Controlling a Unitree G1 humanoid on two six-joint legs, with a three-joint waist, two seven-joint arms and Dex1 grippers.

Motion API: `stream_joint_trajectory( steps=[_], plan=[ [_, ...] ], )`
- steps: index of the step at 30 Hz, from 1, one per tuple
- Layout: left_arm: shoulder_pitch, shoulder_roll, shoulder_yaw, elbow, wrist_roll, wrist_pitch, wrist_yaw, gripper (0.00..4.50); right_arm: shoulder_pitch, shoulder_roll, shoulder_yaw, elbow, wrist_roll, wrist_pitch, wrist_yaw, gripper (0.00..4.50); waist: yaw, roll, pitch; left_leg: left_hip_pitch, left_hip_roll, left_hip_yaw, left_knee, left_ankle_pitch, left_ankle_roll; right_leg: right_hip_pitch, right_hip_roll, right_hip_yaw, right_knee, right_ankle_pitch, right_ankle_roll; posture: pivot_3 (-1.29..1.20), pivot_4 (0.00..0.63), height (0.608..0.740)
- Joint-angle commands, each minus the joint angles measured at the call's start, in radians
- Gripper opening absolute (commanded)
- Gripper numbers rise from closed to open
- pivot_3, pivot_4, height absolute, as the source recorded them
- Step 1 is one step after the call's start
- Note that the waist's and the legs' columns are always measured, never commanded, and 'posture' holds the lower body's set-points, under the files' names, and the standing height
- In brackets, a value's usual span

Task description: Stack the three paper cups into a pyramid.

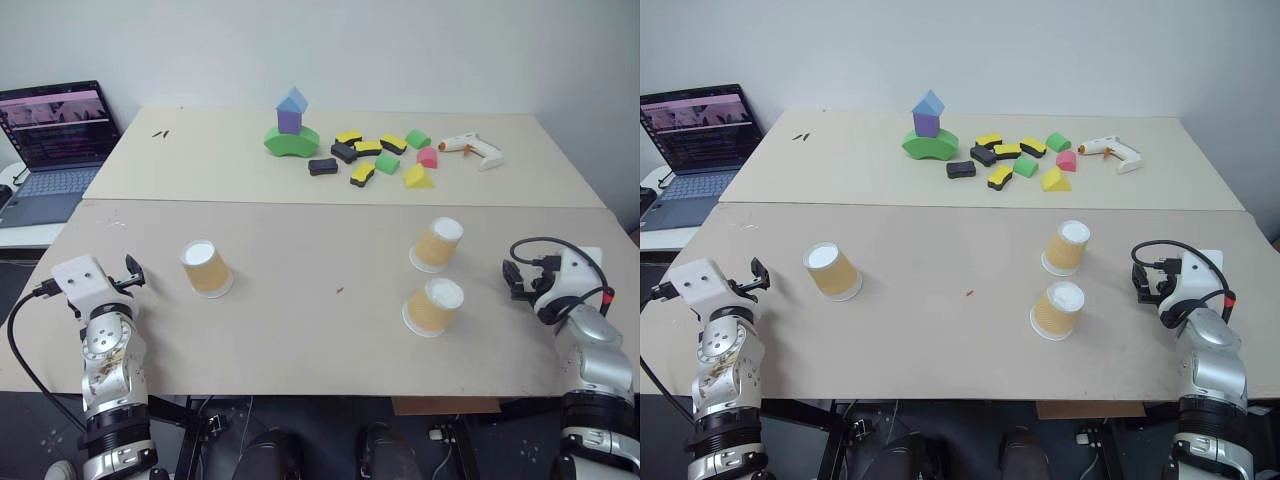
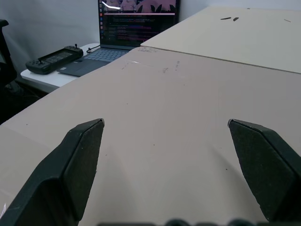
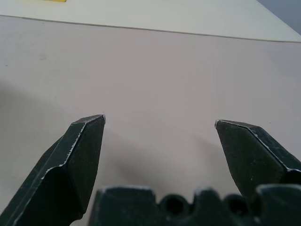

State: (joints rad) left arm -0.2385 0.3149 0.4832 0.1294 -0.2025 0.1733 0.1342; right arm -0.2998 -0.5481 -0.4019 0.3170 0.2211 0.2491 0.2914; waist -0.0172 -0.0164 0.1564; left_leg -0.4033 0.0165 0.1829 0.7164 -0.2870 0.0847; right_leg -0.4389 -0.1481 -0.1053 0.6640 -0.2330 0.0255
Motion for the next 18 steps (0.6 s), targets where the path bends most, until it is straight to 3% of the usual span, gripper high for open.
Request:
stream_joint_trajectory(
  steps=[1,5,10,14,16,18],
  plan=[
    [-0.067,0.019,0.032,0.048,-0.040,-0.015,-0.011,4.50,-0.010,0.000,-0.009,-0.041,0.014,-0.004,-0.009,4.38,0.000,0.000,0.000,0.000,0.000,0.000,0.000,0.000,0.000,0.000,0.000,0.000,0.000,0.000,0.000,0.00,0.150,0.695],
    [-0.255,0.053,0.066,0.105,-0.172,0.030,-0.088,4.50,-0.009,-0.001,0.001,-0.044,0.007,0.003,-0.007,4.38,0.006,0.000,0.000,-0.003,0.001,-0.005,0.005,0.000,0.000,0.000,0.001,-0.005,0.001,0.000,0.000,0.00,0.150,0.695],
    [-0.412,0.093,0.005,-0.170,-0.422,0.206,-0.265,4.50,0.002,-0.011,-0.005,-0.042,0.009,0.007,-0.007,4.38,0.003,0.000,0.000,-0.011,0.000,-0.012,0.009,-0.001,0.001,0.000,0.000,-0.012,-0.001,0.000,0.000,0.00,0.150,0.695],
    [-0.310,0.186,-0.228,-0.499,-0.616,0.426,-0.550,4.50,0.010,-0.014,-0.005,-0.047,0.012,0.013,0.003,4.38,-0.002,0.002,-0.001,-0.012,-0.001,-0.014,0.009,-0.001,0.001,0.002,0.000,-0.015,0.000,-0.001,0.001,0.00,0.150,0.695],
    [-0.206,0.269,-0.327,-0.594,-0.605,0.452,-0.681,4.50,0.004,-0.036,-0.004,-0.034,0.015,0.011,0.034,4.38,-0.005,0.009,-0.005,-0.011,-0.002,-0.015,0.009,-0.001,0.001,0.003,0.000,-0.015,0.000,-0.001,0.002,0.00,0.150,0.695],
    [-0.086,0.367,-0.412,-0.599,-0.502,0.396,-0.809,4.50,0.007,-0.091,-0.007,-0.027,0.038,0.018,0.134,4.38,-0.015,0.013,-0.004,-0.009,-0.002,-0.013,0.009,-0.001,0.001,0.003,0.000,-0.012,0.000,-0.002,0.002,0.00,0.150,0.695]
  ],
)
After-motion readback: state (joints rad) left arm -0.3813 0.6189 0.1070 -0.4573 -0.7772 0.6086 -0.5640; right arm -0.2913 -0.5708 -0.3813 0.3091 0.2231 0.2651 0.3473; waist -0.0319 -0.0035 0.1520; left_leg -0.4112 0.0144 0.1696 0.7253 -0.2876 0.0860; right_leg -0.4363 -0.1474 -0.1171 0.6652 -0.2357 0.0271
